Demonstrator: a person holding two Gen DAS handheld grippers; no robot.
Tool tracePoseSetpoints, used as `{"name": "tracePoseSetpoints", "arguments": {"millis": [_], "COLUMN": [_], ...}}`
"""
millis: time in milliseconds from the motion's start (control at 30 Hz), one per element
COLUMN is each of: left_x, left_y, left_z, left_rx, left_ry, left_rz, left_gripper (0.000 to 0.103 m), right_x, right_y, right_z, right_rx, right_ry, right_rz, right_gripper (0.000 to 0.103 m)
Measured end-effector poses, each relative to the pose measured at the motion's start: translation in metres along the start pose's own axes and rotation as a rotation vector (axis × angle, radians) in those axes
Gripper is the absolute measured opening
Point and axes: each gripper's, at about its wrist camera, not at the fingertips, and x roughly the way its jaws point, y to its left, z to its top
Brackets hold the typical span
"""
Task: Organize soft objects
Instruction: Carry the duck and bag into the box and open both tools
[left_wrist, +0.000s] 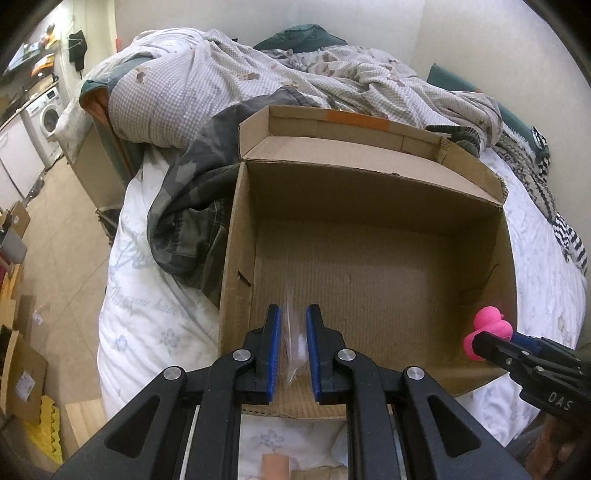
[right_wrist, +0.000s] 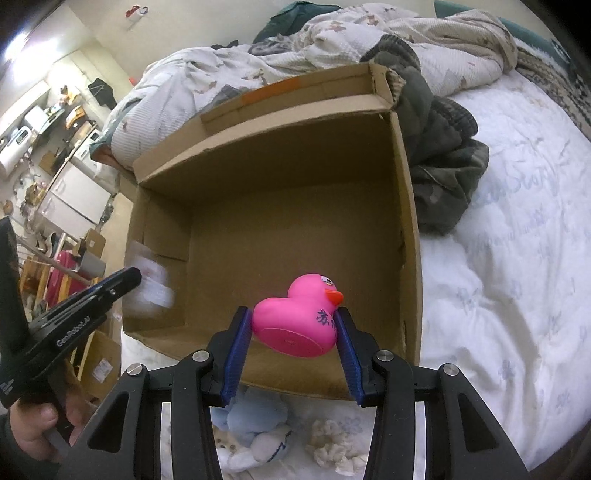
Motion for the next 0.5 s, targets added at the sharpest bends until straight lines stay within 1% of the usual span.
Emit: {"name": "tracePoseSetpoints", "arguments": {"millis": [233, 267, 300, 333, 367, 400, 433, 467, 500], "left_x": [0.000, 0.000, 0.000, -0.001, -0.002, -0.003, -0.006, -0.008, -0.011], "left_y": [-0.001, -0.001, -0.001, -0.002, -0.002, -0.003, -0.003, -0.003, -0.003], "left_z": [-0.001, -0.002, -0.002, -0.002, -0.002, -0.003, -0.003, -0.003, -0.003], "left_rx": [0.010, 0.009, 0.010, 0.011, 0.012, 0.014, 0.014, 0.013, 0.012], "left_ry": [0.018, 0.022, 0.024, 0.024, 0.020, 0.014, 0.006, -0.008, -0.024], "left_rz": [0.002, 0.002, 0.002, 0.003, 0.003, 0.008, 0.013, 0.017, 0.019], "left_gripper": [0.014, 0.016, 0.019, 0.026, 0.039, 0.047, 0.064, 0.070, 0.070], "right_x": [0.003, 0.003, 0.003, 0.003, 0.002, 0.000, -0.001, -0.002, -0.002], "right_y": [-0.002, -0.002, -0.002, -0.002, -0.003, -0.003, -0.004, -0.004, -0.005], "right_z": [0.000, 0.000, 0.001, 0.002, 0.002, 0.002, 0.002, 0.003, 0.002], "right_rx": [0.014, 0.013, 0.015, 0.021, 0.031, 0.037, 0.040, 0.043, 0.047], "right_ry": [0.013, 0.013, 0.013, 0.012, 0.006, -0.002, -0.006, -0.008, -0.007], "right_rz": [0.006, 0.010, 0.014, 0.022, 0.035, 0.041, 0.041, 0.040, 0.037], "right_gripper": [0.049, 0.050, 0.060, 0.071, 0.074, 0.078, 0.078, 0.078, 0.078]}}
